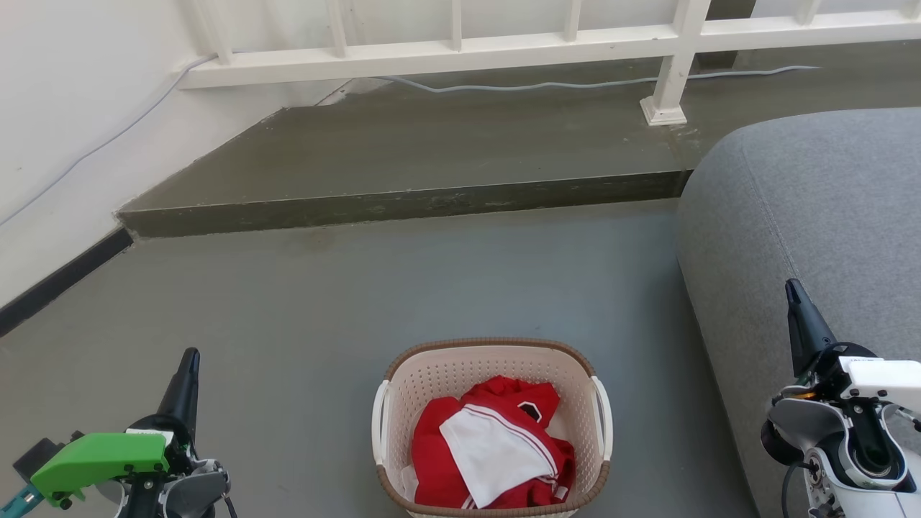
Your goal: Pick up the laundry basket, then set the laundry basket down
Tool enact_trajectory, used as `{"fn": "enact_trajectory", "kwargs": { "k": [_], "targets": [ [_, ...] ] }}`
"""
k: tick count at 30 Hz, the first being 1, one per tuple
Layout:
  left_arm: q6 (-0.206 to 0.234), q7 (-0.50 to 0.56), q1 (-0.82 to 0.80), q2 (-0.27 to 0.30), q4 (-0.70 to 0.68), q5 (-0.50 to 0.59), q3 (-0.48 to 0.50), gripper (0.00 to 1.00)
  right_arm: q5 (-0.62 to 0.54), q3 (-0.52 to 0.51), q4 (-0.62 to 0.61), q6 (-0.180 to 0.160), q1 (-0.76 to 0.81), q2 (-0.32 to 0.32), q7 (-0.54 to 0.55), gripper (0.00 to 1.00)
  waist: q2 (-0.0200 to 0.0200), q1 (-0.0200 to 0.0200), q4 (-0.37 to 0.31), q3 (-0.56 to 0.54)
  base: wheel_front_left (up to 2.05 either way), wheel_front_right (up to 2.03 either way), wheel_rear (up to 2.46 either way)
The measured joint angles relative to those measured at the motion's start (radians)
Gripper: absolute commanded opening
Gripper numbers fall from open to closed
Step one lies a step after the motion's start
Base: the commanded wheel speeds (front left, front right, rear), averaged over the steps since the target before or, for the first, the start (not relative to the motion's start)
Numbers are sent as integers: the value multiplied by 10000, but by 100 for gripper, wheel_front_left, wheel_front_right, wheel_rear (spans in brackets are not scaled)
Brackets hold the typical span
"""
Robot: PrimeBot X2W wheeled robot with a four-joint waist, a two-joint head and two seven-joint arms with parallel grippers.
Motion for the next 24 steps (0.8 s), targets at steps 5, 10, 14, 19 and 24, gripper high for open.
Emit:
{"fn": "enact_trajectory", "kwargs": {
  "k": [5,10,14,19,24],
  "targets": [
    [0,2,0,-2,0,0,0,0,0,-8,6,0,0,0,12,0,0,0,0,0,0,0,0],
    [0,2,0,-2,-2,0,2,0,0,-13,15,0,0,0,12,0,0,0,0,0,0,0,0],
    [0,2,0,-2,-2,0,6,0,0,-17,25,0,0,2,12,0,0,0,0,0,0,0,0],
    [0,73,0,-2,-2,0,8,0,0,-21,36,0,0,2,12,0,0,0,0,0,0,0,0],
    [0,73,0,-2,-2,0,10,0,0,-29,40,0,0,2,12,0,0,0,-1,0,0,0,0]
  ]
}}
